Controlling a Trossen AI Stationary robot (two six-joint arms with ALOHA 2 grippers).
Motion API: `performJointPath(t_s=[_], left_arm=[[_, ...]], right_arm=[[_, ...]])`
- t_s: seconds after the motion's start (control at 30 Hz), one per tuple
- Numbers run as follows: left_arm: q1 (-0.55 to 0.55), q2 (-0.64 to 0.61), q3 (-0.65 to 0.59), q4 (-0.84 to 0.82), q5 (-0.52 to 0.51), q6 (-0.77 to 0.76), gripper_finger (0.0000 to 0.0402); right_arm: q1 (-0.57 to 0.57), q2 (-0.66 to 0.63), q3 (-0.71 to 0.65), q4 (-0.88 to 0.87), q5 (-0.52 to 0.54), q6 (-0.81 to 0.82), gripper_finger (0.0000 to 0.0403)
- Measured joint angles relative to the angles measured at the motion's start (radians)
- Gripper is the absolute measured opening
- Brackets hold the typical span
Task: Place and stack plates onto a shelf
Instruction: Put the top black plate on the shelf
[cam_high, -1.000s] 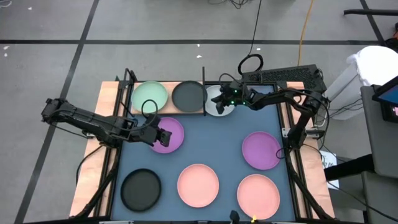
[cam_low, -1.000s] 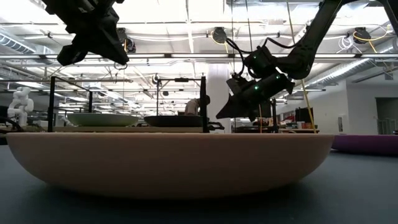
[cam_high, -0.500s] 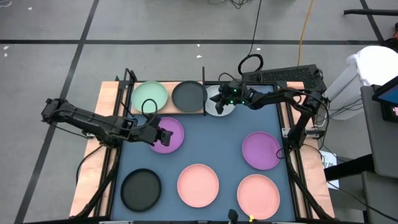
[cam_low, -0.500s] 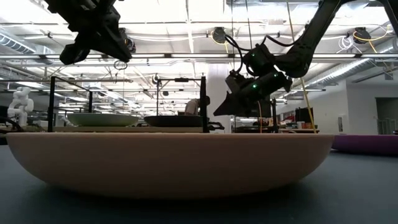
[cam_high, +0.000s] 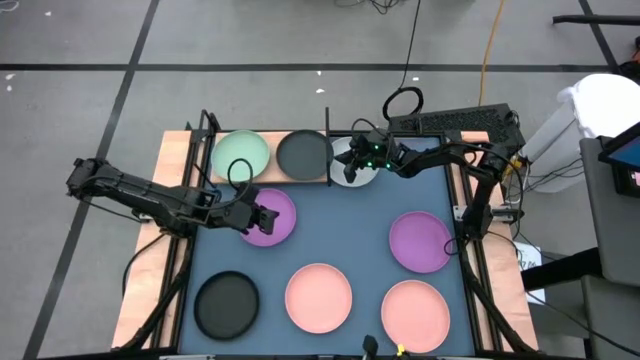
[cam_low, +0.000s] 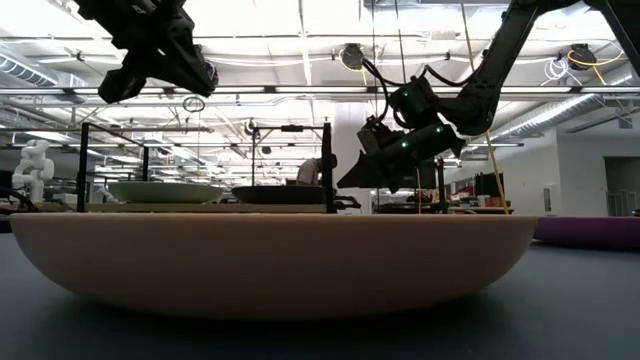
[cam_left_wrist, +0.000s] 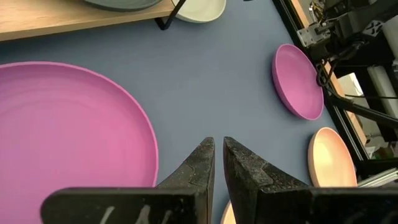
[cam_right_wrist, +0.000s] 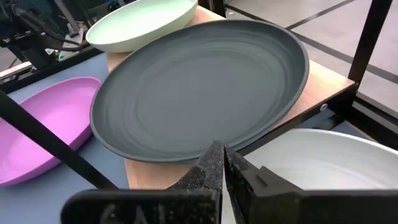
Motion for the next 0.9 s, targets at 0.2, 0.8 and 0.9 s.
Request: performJointPath(t_s=[0.2, 0.8, 0.9], left_arm=[[0.000, 0.000, 0.000, 0.000, 0.000, 0.018, 0.0037], [0.000, 0.000, 0.000, 0.000, 0.000, 0.051, 0.0037], [0.000, 0.000, 0.000, 0.018, 0.001, 0.032, 0.0037]], right_arm=[[0.010, 0.001, 0.000, -0.006, 0.017, -0.022, 0.0000], [0.014, 0.060, 0.012, 0.022, 0.053, -0.042, 0.0000], [0.014, 0.059, 0.018, 0.028, 0.052, -0.042, 0.0000]])
